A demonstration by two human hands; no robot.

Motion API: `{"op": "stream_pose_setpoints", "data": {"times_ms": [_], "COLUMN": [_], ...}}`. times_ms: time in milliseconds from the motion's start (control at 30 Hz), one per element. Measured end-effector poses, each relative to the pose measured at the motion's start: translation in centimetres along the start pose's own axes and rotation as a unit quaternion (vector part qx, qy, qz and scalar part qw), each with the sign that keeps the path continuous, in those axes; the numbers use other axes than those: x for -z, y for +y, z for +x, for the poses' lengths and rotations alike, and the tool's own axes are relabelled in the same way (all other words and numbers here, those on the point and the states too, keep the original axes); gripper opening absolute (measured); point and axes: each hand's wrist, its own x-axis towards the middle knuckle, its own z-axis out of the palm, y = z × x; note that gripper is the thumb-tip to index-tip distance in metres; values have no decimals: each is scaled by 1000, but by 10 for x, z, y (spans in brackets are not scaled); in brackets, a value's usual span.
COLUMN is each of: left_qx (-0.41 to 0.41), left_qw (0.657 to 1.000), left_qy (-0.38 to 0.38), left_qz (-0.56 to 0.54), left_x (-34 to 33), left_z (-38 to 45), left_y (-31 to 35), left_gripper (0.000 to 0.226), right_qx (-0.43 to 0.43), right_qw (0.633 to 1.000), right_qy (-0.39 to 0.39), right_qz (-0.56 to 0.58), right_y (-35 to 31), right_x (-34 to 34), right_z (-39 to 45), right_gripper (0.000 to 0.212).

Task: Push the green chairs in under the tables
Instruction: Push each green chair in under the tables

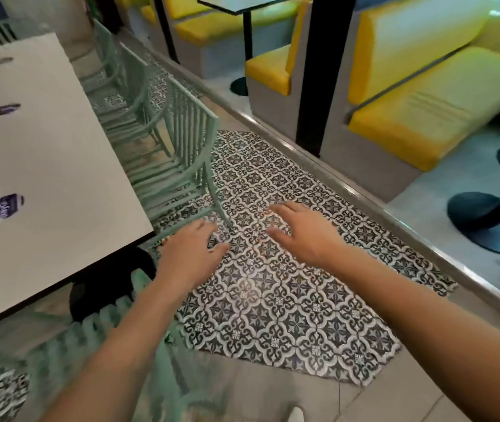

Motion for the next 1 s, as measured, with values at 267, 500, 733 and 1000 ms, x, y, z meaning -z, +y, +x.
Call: {"op": "stream_pose_setpoints", "data": {"times_ms": [267, 500, 733, 1000], "left_qx": [1, 3, 21, 134], "left_qw": [1000, 998, 997, 988], "left_qy": [5, 17, 34, 49], "left_qz": [-15, -60, -61, -52], "left_x": [-4, -1, 23, 17], "left_z": [158, 330, 477, 638], "left_y": [41, 50, 43, 13], "left_gripper": [46, 49, 47, 48], "right_qx": [-8, -13, 26, 110], "right_qw": [1000, 999, 999, 993], "right_qy": [-29, -37, -28, -50], "right_qz": [-4, -30, -24, -13], "right_y": [100, 176, 214, 262], "right_x": [18, 56, 84, 85], "right_z": [112, 269, 409, 604], "right_gripper": [59, 62, 61, 61]}}
